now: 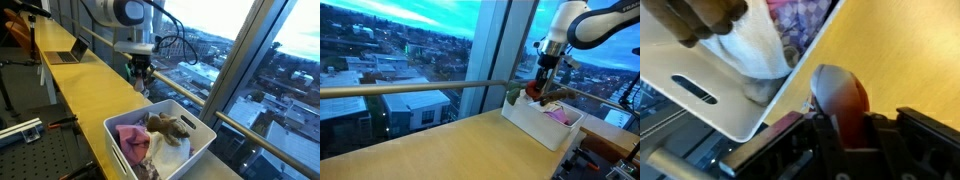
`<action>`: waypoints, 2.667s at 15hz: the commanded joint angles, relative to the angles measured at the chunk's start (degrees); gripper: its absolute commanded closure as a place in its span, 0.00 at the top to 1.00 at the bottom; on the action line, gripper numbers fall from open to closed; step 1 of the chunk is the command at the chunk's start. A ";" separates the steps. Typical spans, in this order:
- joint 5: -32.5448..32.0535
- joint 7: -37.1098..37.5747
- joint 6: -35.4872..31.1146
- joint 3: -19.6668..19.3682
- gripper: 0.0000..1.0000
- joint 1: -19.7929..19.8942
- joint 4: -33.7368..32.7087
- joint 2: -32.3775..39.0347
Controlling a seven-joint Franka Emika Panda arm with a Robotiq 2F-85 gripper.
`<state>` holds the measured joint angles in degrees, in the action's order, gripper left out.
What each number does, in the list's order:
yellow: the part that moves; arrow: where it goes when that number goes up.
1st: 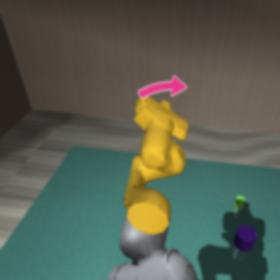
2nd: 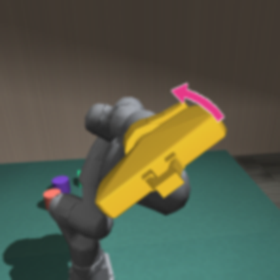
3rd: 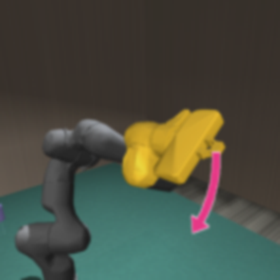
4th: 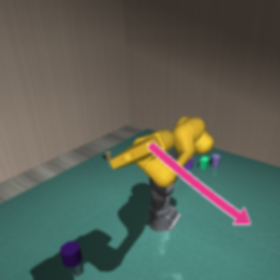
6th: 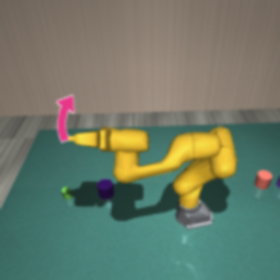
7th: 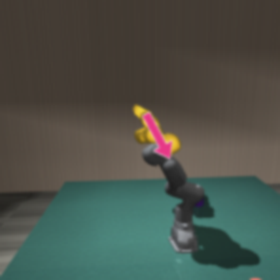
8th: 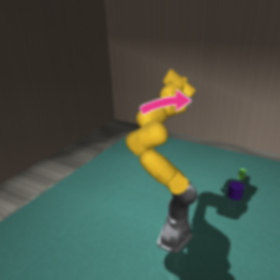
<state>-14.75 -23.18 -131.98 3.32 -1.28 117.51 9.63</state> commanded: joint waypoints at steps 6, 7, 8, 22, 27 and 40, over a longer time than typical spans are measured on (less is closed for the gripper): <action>-0.43 -3.16 3.41 -4.13 0.04 3.03 -0.02 -11.57; -0.27 -3.34 3.28 -4.43 0.04 3.12 -0.25 -11.39; -0.17 -3.56 3.12 -4.70 0.04 3.24 -0.55 -10.93; 0.68 -9.98 4.04 -7.54 0.04 7.37 -9.84 -0.10; 0.41 -9.98 4.91 -6.84 0.63 7.22 -12.35 2.24; -0.42 -6.18 2.53 -4.70 1.00 4.53 -1.77 -5.30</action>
<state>-14.68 -31.24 -129.19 -2.24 4.34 111.14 8.02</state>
